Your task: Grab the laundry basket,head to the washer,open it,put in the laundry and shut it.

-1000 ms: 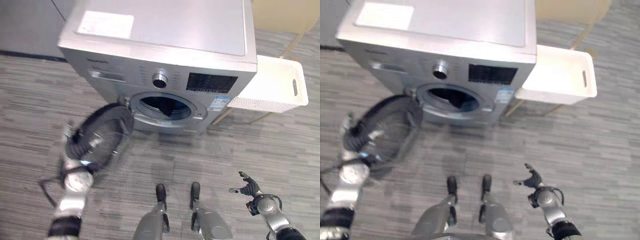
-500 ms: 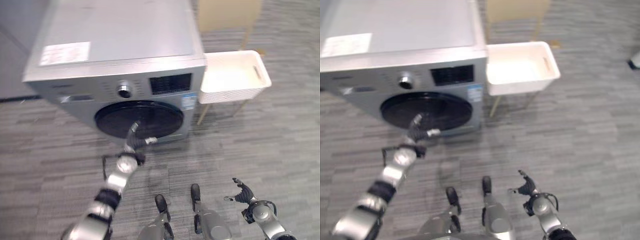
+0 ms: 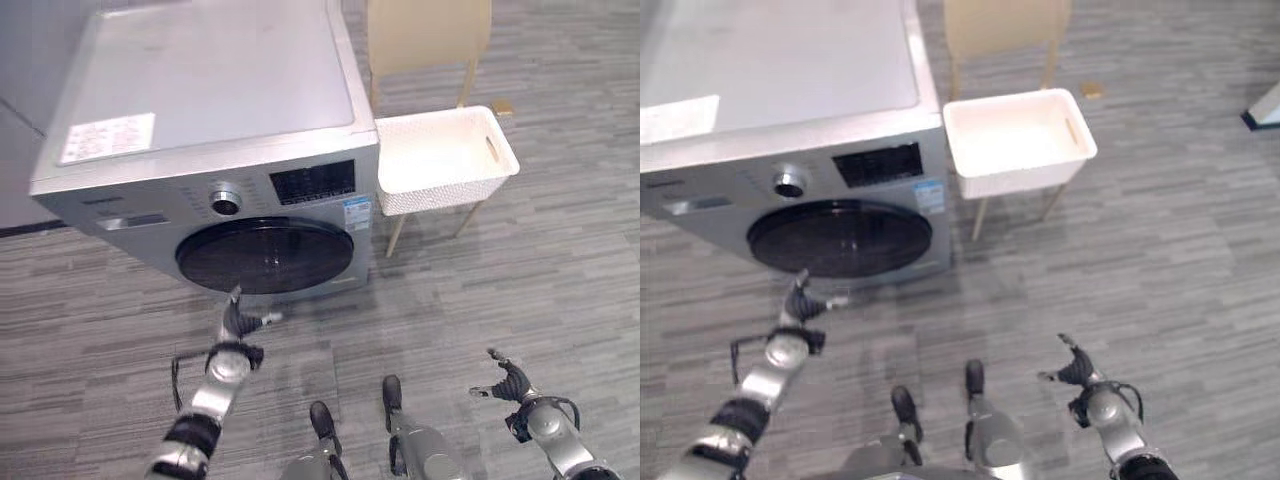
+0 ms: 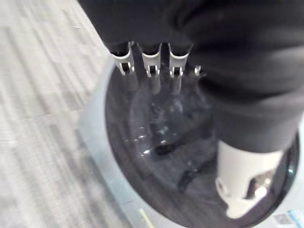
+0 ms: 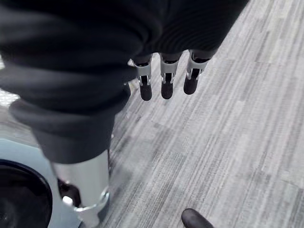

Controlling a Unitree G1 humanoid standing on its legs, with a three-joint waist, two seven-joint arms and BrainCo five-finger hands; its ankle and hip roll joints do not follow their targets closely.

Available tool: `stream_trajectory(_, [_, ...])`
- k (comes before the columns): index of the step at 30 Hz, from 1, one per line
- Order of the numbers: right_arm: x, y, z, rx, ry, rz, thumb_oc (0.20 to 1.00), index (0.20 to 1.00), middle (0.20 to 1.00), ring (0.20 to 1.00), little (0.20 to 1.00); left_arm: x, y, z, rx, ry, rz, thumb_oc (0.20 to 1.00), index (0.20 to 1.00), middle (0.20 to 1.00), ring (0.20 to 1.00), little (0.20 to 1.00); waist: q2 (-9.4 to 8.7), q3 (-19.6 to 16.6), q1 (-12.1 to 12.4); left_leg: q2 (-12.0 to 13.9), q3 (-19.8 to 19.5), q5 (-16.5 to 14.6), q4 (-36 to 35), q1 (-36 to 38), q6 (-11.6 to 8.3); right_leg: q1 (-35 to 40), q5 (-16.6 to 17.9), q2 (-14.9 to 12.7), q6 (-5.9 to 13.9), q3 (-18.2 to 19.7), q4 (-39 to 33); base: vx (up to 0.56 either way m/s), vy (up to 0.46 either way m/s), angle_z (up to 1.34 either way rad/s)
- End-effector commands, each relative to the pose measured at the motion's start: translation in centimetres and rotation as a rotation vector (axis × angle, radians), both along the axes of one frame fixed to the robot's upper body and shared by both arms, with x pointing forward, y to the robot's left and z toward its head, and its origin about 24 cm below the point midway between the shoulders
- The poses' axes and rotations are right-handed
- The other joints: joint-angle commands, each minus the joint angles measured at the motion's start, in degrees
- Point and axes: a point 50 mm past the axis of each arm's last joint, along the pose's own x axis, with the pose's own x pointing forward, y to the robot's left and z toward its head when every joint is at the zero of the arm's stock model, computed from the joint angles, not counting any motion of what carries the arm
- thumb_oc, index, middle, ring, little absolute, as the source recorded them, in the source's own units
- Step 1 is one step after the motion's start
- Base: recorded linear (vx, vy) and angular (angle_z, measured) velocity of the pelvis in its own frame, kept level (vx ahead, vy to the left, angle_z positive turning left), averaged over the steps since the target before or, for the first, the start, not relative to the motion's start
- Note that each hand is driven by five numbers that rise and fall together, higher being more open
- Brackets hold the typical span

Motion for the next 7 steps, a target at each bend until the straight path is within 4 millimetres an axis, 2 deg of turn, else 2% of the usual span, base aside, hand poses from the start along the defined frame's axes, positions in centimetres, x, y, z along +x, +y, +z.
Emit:
stream_trajectory(1, [0.0, -0.4, 0.1, 0.029, -0.027, -0.063, 1.000, 1.000, 1.000, 1.000, 1.000, -1.9, 2.2, -0.8, -0.051, 0.028, 0.059, 1.000, 1.000, 1.000, 1.000, 1.000, -2.46, -2.5, 1.5, -0.1, -1.9, -1.1, 0.0, 1.4, -1.83, 2.3, -6.2, -4.0, 7.45, 1.2, 2.5, 0.04, -0.044, 0.01])
stream_trajectory(3, [0.2, -0.5, 0.2, 0.036, -0.039, -0.076, 1.000, 1.000, 1.000, 1.000, 1.000, -4.6, 2.3, -2.5, -0.082, 0.111, 0.068, 1.000, 1.000, 1.000, 1.000, 1.000, -2.30, -3.2, 2.4, -0.2, -2.3, -1.3, 0.0, 2.4, -1.74, 3.5, -6.3, -3.9, 7.41, 1.0, 2.2, 0.04, -0.057, 0.09])
stream_trajectory(4, [0.1, -0.5, 0.2, 0.046, -0.042, -0.089, 1.000, 1.000, 1.000, 1.000, 1.000, -6.7, 2.3, -3.9, -0.099, 0.186, 0.078, 1.000, 1.000, 1.000, 1.000, 1.000, -2.15, -4.0, 3.1, -0.3, -2.7, -1.4, 0.0, 3.5, -1.68, 4.8, -6.7, -3.9, 7.36, 0.6, 2.2, 0.03, -0.043, 0.13])
stream_trajectory(5, [0.1, -0.5, 0.2, 0.046, -0.042, -0.089, 1.000, 1.000, 1.000, 1.000, 1.000, -6.7, 2.3, -3.9, -0.099, 0.186, 0.078, 1.000, 1.000, 1.000, 1.000, 1.000, -2.15, -3.9, 3.0, -0.3, -2.7, -1.5, 0.0, 3.6, -1.68, 4.9, -6.7, -3.9, 7.36, 0.6, 2.2, 0.04, -0.044, 0.14])
stream_trajectory(7, [-0.2, -0.5, -0.2, 0.050, -0.026, -0.104, 1.000, 1.000, 1.000, 1.000, 1.000, -8.5, 2.2, -5.2, -0.125, 0.260, 0.098, 1.000, 1.000, 1.000, 1.000, 1.000, -2.07, -4.6, 3.7, -0.4, -3.3, -1.6, 0.0, 4.6, -1.63, 6.2, -7.2, -3.9, 7.28, 0.2, 2.4, 0.02, -0.041, 0.11])
